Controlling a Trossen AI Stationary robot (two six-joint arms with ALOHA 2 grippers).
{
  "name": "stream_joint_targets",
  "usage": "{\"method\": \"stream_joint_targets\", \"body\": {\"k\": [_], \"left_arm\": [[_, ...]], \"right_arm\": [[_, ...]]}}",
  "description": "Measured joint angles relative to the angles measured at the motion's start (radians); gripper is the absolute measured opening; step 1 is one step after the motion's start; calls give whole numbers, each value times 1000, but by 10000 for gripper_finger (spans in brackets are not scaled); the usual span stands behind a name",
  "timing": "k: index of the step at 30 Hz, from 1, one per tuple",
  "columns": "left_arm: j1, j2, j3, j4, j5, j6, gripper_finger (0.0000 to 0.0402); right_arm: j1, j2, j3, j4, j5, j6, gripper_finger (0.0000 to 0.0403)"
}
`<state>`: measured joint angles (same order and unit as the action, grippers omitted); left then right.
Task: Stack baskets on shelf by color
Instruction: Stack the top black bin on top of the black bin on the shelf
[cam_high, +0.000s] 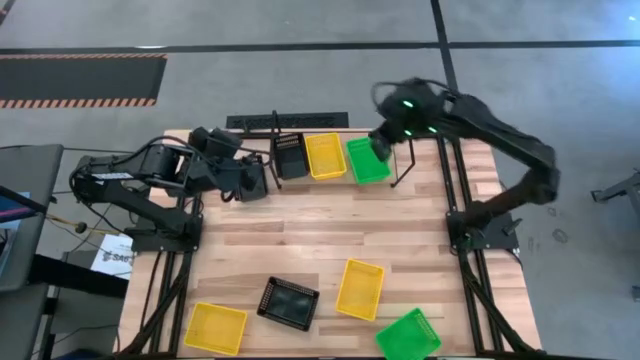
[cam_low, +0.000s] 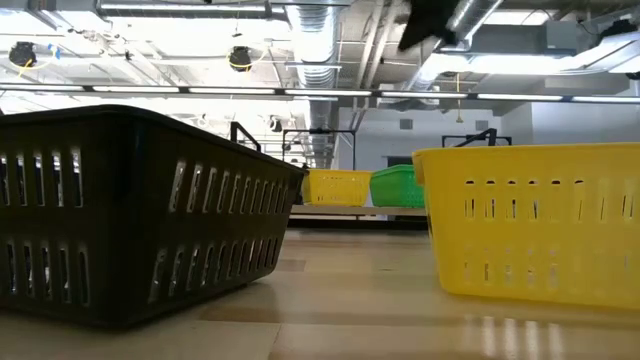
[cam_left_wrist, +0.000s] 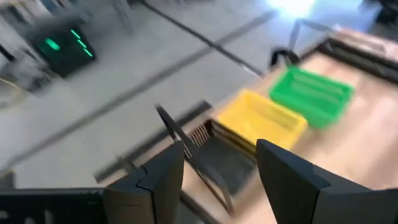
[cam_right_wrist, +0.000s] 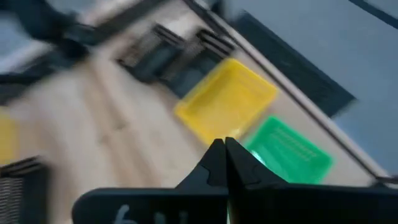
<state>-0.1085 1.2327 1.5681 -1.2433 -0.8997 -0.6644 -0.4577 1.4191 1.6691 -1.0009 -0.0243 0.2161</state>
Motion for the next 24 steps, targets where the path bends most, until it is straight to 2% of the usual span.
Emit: {"method": "stream_joint_targets", "body": {"k": [4,8,13,18,20,24], "left_arm": [[0,9,-13,-68,171,-55,189],[-21,20,-82,-87,299,-57,189],[-30,30,-214,-221,310,-211,189],[-11,29,-401,-247,377,-317,189],[-6,29,-471,-203,420,-303,189],[5,29,-579,-76,430,-143,189]], "right_arm": [[148,-128,0,1,52,75,3],[317,-209,0,6,206,150,6],[486,-239,0,7,398,213,7],[575,-221,0,8,452,225,8],[587,-214,-2,6,451,209,8],[587,-200,-2,11,451,144,8]]}}
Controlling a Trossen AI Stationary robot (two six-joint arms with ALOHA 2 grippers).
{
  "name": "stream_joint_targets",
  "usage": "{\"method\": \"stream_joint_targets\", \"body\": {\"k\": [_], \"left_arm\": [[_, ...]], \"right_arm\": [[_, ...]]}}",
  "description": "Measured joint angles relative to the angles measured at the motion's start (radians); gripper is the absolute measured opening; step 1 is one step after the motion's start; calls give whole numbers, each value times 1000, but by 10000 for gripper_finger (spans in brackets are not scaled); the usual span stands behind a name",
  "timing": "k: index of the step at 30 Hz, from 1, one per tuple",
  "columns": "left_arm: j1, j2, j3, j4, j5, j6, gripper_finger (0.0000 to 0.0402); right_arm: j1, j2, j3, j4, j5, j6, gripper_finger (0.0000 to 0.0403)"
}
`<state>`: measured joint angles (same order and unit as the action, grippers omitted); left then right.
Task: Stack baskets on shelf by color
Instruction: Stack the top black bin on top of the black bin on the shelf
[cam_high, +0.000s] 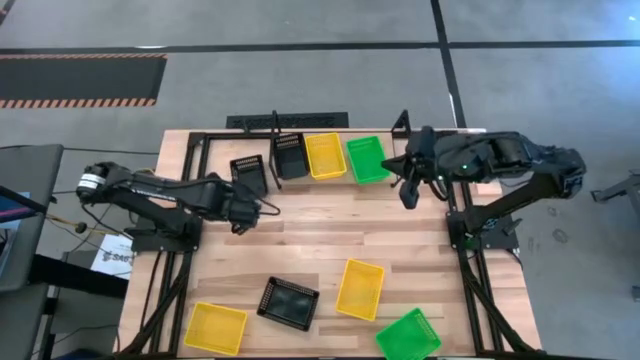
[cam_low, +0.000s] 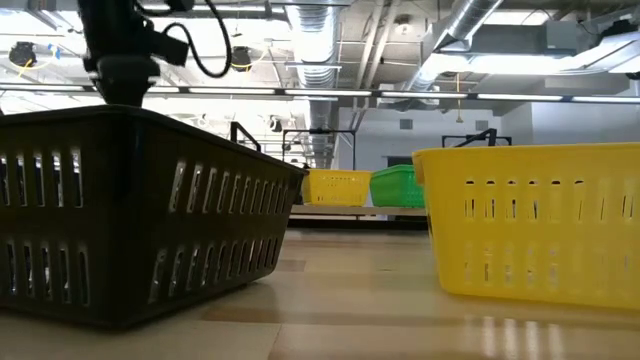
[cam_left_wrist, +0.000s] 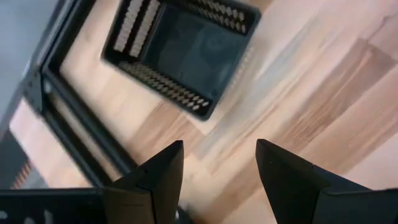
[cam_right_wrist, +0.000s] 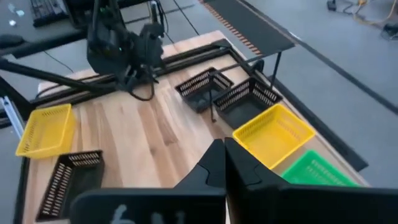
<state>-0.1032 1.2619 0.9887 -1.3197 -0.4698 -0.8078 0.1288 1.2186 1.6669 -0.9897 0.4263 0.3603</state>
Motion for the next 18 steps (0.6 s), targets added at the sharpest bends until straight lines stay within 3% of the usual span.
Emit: {"method": "stream_joint_targets", "body": {"k": [10,15,18], "left_arm": [[160,0,-32,240,0,389,189],[254,0,-32,338,39,409,189],[320,0,-32,384,115,456,189]], "right_arm": [[-27,-33,2,12,-7,-81,8],[-26,-59,2,25,-12,-99,8],[-26,-71,2,57,-19,-133,8]]}}
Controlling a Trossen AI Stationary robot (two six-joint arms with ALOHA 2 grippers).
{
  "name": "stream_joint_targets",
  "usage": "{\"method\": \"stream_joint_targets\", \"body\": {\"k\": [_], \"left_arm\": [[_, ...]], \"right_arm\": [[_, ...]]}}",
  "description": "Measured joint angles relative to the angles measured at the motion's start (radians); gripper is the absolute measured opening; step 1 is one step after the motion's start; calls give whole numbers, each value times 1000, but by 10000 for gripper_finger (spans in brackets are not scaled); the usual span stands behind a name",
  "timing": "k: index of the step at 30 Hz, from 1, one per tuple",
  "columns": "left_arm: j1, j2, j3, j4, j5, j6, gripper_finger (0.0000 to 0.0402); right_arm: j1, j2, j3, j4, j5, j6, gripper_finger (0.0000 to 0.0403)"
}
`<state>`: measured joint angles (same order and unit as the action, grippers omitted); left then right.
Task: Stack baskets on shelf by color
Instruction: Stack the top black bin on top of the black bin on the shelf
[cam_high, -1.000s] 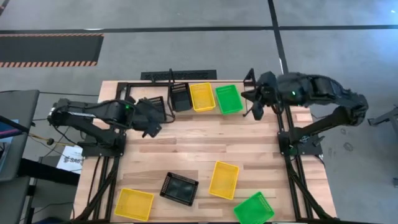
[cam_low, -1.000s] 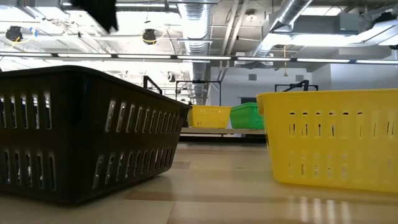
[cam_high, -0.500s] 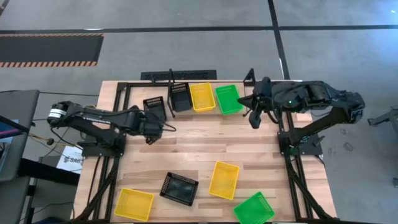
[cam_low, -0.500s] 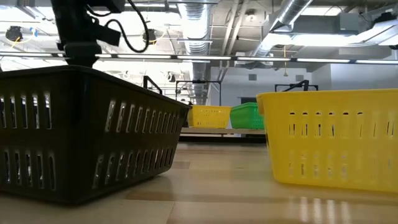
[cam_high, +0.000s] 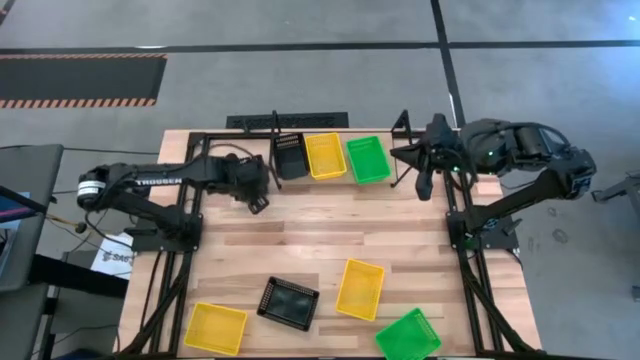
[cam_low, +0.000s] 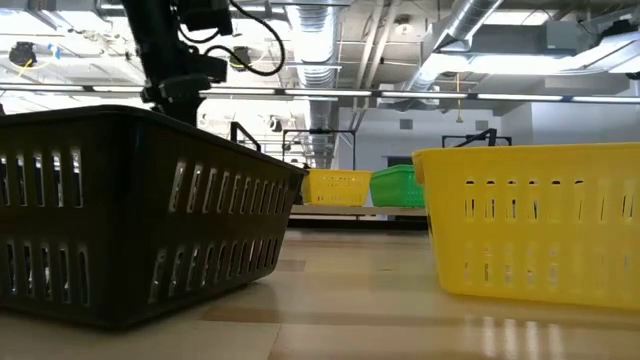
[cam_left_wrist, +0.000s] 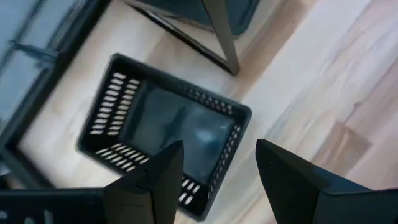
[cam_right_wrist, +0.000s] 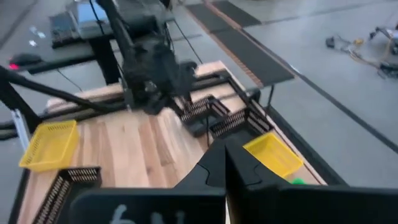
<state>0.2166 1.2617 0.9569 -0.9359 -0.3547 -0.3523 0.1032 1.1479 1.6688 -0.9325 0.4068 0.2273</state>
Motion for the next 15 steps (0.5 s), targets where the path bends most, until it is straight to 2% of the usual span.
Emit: {"method": "stream_joint_targets", "body": {"k": [2,7,11,15], "left_arm": [[37,0,0,34,30,38,189],[99,0,0,145,22,100,180],[111,10,0,129,8,94,166],[109,48,0,67,28,73,173]], "right_arm": [[-1,0,0,25,-15,-32,8],[-1,16,0,99,-17,-155,8],[-1,23,0,117,-35,-183,9],[-1,7,0,121,-41,-204,16]]}}
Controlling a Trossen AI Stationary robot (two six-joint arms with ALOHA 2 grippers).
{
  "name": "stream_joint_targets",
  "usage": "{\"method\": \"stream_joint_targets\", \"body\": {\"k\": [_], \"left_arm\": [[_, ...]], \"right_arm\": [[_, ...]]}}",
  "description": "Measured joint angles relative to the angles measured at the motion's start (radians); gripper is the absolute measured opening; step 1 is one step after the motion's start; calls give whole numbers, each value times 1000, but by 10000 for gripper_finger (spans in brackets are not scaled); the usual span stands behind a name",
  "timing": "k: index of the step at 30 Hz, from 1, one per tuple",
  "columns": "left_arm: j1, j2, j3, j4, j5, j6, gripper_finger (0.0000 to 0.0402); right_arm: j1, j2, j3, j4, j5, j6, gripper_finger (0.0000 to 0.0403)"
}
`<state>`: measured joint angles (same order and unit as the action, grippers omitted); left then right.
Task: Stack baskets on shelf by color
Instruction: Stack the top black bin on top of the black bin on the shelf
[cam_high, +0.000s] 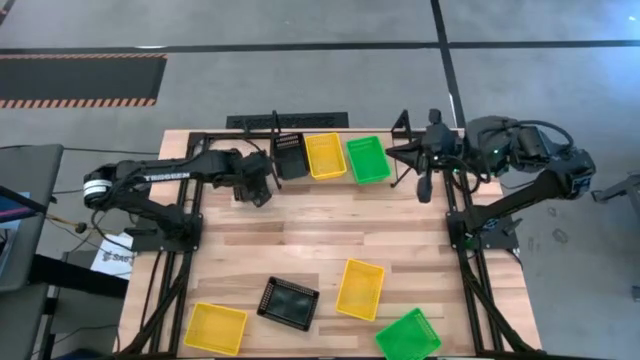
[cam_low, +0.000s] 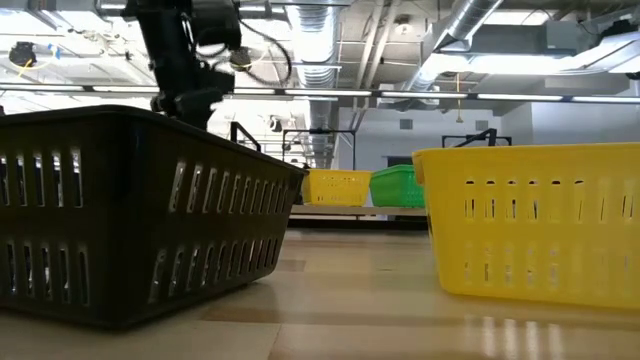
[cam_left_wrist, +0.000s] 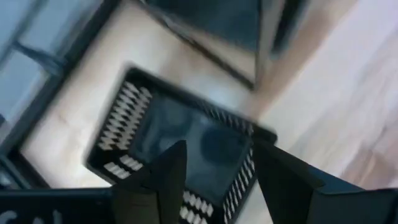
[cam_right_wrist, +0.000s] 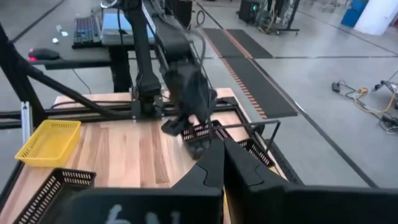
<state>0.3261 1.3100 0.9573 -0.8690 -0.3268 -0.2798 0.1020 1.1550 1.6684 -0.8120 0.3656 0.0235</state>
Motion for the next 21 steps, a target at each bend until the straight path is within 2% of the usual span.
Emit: {"method": "stream_joint_targets", "body": {"k": [5,10,13,21], "left_arm": [[-33,115,0,-92,20,29,207],[-42,241,-1,-82,70,79,239],[-43,303,-1,-79,144,118,243],[-31,425,1,-76,138,171,240]], "right_arm": [[0,-41,0,3,0,1,28],[0,-77,0,23,0,2,30],[0,-92,0,48,1,6,31],[0,-109,0,61,1,37,27]]}}
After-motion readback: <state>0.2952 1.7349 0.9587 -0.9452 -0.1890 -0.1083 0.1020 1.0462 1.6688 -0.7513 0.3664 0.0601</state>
